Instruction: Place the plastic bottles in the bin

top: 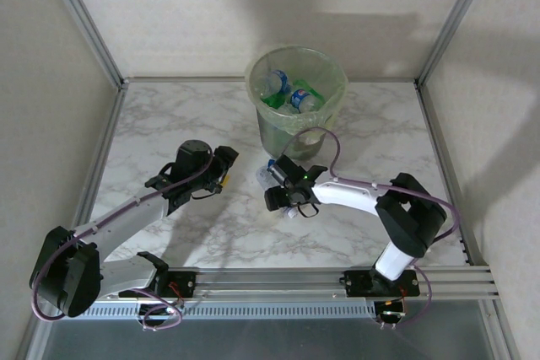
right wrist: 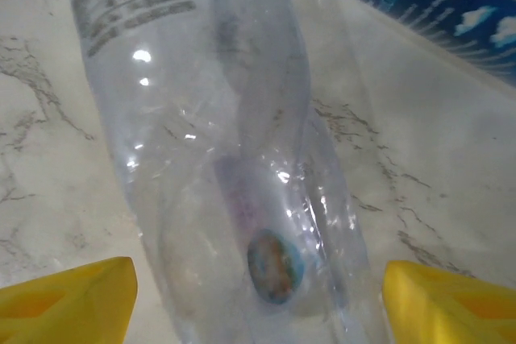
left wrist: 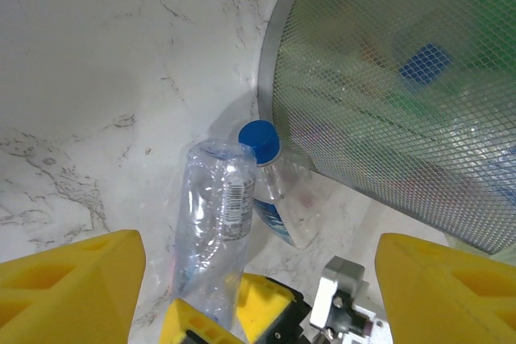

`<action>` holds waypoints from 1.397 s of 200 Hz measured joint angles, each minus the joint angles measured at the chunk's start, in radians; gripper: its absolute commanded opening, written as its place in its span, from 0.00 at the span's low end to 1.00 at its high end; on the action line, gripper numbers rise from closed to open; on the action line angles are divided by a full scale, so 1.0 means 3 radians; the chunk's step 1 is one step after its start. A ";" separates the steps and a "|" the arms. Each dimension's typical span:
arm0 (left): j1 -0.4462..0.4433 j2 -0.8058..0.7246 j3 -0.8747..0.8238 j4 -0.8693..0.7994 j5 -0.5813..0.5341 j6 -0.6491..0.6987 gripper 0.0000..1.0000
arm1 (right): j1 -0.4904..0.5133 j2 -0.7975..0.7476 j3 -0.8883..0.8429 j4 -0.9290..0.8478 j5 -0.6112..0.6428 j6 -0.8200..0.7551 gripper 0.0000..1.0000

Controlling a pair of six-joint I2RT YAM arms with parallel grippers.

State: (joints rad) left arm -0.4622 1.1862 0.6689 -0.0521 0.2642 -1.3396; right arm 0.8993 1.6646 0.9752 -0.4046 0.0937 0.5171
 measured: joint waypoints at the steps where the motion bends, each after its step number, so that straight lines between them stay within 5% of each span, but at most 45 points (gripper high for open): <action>1: 0.0000 0.0000 0.0000 0.0000 0.0000 0.0000 0.75 | 0.0000 0.0004 0.0003 0.0000 0.0000 -0.0003 0.72; 55: 0.0004 0.0000 -0.0003 -0.0001 -0.0011 0.0001 0.75 | 0.0045 0.0169 0.0120 -0.0003 0.0103 -0.0032 0.71; 142: 0.0047 -0.0094 -0.0041 -0.0015 -0.0062 0.0003 0.75 | 0.0429 0.0240 0.0371 -0.0258 0.0337 0.0014 0.55; 225: 0.0089 -0.0103 0.0144 -0.0188 -0.0170 0.0187 0.75 | 0.0922 -0.0306 0.1181 -0.0973 0.0849 0.0256 0.52; 279: 0.0074 0.0006 0.0589 -0.0455 -0.0324 0.0434 0.75 | 0.0944 -0.0643 0.1872 -0.1431 0.1223 0.0291 0.55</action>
State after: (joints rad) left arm -0.4400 1.1881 0.8455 -0.1886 0.1669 -1.2095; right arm 1.1824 1.4715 1.5368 -0.8337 0.4606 0.6044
